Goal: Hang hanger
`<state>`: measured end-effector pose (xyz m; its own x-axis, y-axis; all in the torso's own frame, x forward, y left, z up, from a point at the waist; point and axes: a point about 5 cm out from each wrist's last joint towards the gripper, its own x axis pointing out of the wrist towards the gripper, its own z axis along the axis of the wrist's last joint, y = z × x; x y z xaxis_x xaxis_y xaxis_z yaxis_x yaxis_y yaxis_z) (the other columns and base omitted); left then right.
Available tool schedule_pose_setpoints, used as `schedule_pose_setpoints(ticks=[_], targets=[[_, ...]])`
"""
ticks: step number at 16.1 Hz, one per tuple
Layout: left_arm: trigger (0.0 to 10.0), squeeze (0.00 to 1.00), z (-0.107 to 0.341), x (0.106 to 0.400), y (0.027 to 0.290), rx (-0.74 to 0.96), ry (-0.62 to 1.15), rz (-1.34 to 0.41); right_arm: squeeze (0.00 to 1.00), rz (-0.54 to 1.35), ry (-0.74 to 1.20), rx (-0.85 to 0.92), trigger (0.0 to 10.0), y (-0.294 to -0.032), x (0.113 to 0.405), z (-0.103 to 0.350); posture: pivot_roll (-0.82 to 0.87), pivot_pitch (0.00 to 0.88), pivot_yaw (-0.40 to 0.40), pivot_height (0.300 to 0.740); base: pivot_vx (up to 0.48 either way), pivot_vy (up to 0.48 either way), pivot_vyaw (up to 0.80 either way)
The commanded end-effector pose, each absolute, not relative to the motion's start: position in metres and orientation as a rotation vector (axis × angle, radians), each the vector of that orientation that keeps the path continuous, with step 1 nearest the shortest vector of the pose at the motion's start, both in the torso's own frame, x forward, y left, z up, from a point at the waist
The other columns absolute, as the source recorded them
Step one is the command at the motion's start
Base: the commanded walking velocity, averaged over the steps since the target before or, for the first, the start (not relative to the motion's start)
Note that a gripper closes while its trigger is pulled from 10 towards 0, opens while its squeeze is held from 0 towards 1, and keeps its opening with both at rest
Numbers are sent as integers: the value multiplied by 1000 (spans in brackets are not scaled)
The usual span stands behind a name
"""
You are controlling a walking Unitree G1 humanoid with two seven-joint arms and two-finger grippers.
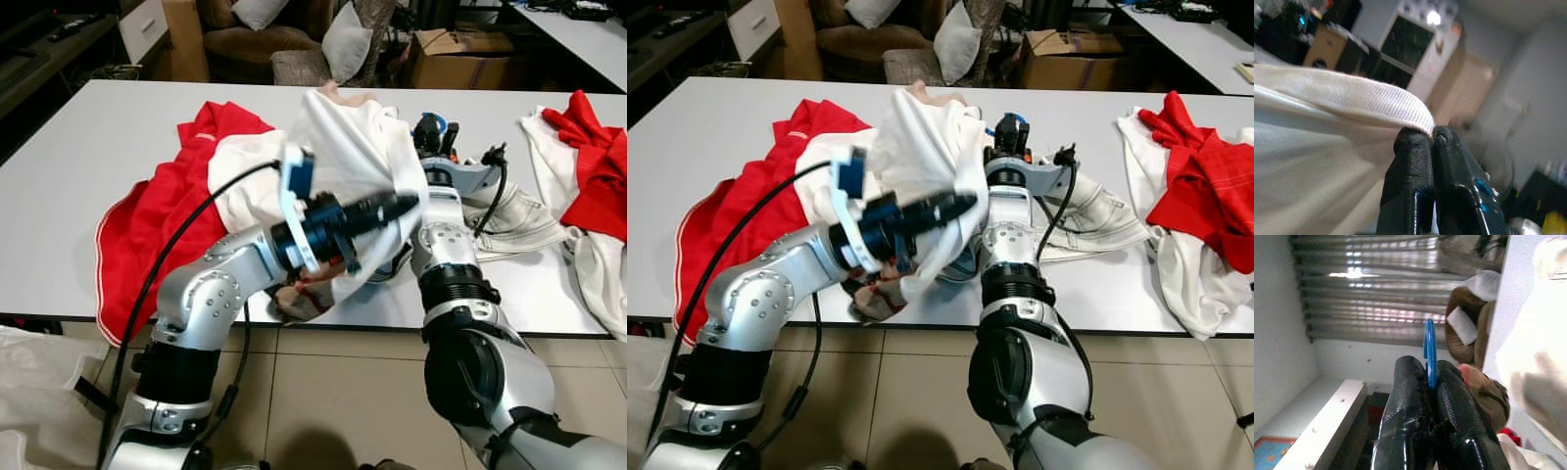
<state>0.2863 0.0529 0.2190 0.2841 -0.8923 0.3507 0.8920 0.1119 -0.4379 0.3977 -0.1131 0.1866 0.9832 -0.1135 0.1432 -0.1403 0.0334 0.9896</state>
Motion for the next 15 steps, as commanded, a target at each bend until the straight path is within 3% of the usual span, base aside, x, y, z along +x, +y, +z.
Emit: schedule_pose_setpoints(ticks=[1,5,7,10,12,15], targets=[[0,0,238,286,57,-739,-62,-1320,0,46,-133,1610,0,-70,395,190,42,0,-19,740,0,0,0],[0,0,246,289,64,-911,-58,-1265,0,-119,-166,1631,0,-86,396,182,43,0,-33,740,0,0,0],[0,0,237,291,62,-853,22,-1208,0,-176,-176,1665,0,-89,397,181,44,0,-41,740,0,0,0],[0,0,225,292,57,-720,103,-1168,0,-114,-162,1681,0,-77,398,190,38,0,-46,740,0,0,0],[0,0,203,280,50,-428,212,-1211,0,13,-188,1741,0,-68,400,206,33,0,-53,740,0,0,0],[0,0,206,266,49,-476,207,-1325,0,76,-191,1757,0,-67,401,211,27,0,-61,740,0,0,0]])
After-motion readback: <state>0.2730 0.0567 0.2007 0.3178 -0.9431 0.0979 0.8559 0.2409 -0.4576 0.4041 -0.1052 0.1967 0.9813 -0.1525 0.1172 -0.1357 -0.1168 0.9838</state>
